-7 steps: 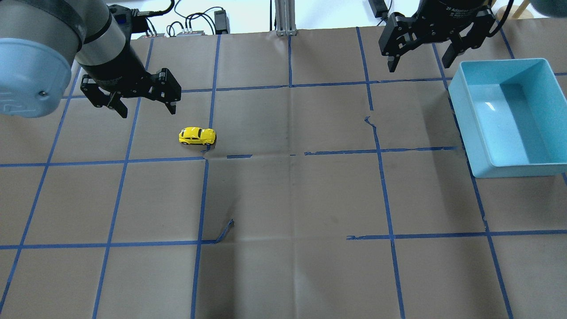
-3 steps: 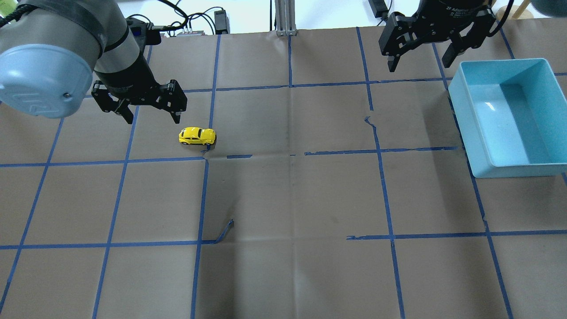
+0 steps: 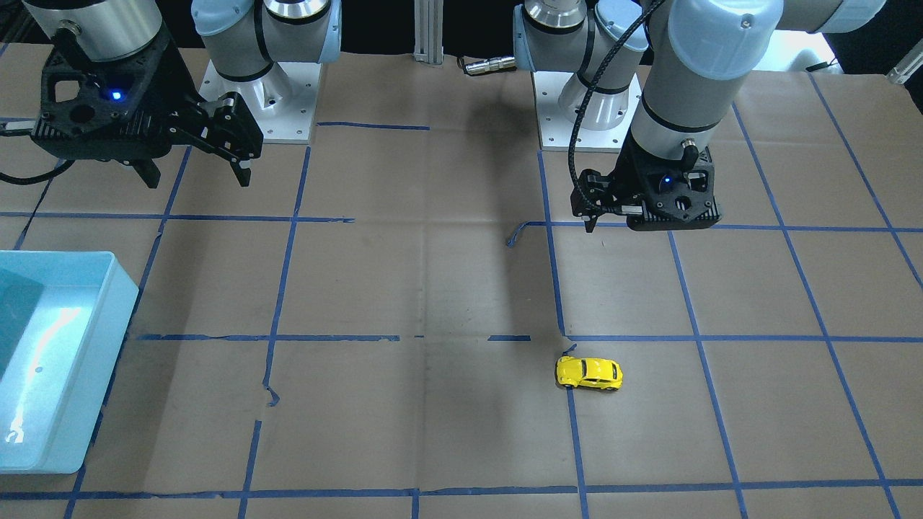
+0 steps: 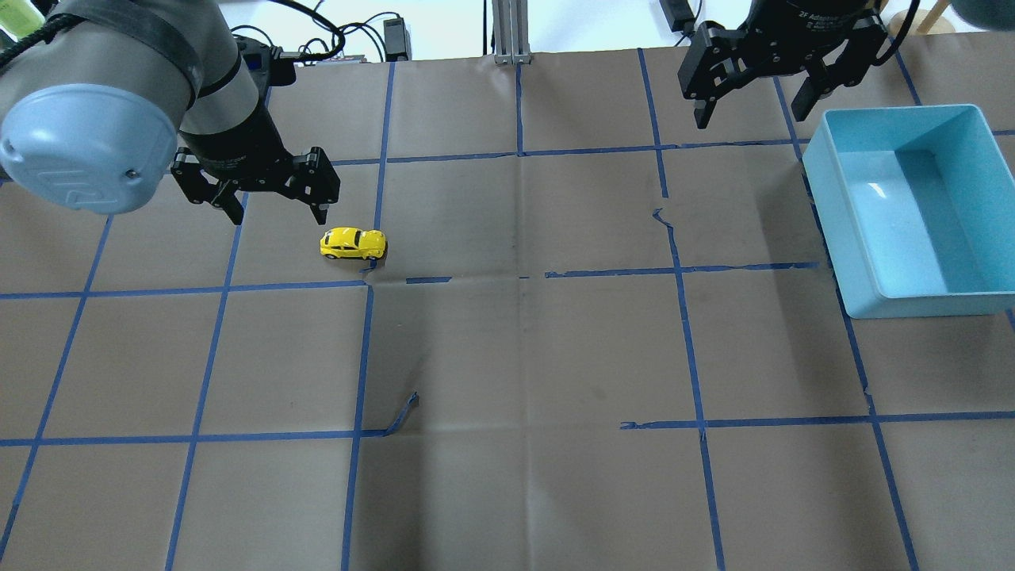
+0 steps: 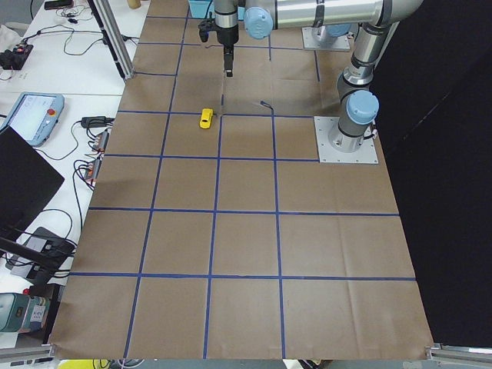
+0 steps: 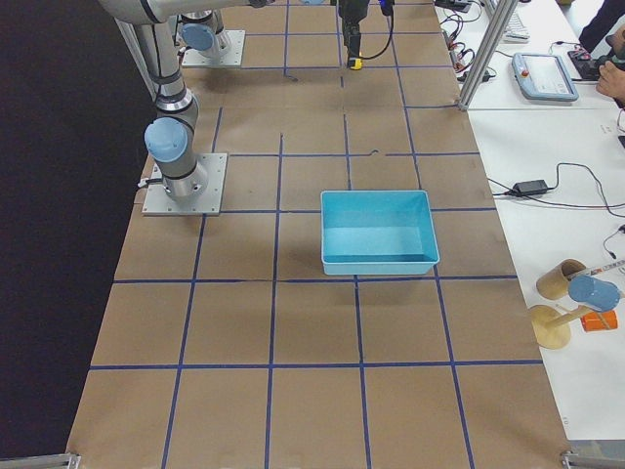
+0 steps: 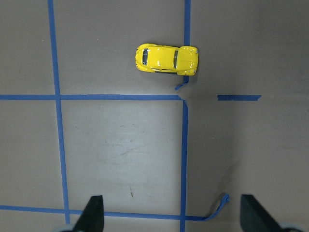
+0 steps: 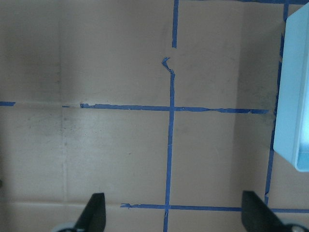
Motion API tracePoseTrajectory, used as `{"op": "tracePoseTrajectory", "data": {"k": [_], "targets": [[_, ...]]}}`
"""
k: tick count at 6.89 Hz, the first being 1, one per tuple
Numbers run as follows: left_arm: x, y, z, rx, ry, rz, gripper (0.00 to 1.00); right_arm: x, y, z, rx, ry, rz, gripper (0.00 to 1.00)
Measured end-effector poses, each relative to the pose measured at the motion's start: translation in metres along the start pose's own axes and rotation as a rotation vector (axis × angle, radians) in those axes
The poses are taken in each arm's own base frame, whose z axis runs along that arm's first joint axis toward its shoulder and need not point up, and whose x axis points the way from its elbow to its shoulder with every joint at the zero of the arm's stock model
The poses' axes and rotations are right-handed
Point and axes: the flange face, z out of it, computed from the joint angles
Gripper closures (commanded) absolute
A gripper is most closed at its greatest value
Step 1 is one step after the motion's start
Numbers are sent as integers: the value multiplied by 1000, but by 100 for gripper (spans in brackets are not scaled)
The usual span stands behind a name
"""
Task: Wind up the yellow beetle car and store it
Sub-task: 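Move the left gripper over the yellow beetle car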
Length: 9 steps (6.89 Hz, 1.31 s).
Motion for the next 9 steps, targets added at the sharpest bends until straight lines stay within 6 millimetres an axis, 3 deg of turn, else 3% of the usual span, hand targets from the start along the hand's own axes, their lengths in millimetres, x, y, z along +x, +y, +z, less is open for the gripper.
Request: {"op": "tracePoseTrajectory", "data": {"k": [2,5,9], "targets": [[-2,-7,4,3,0,-9,0,0,0,0,0,0,0,0],[-1,-16,-6,50,-3,6,0,0,0,0,0,0,0,0],[7,-21,-2,76,48,109,0,0,0,0,-1,0,0,0]]}}
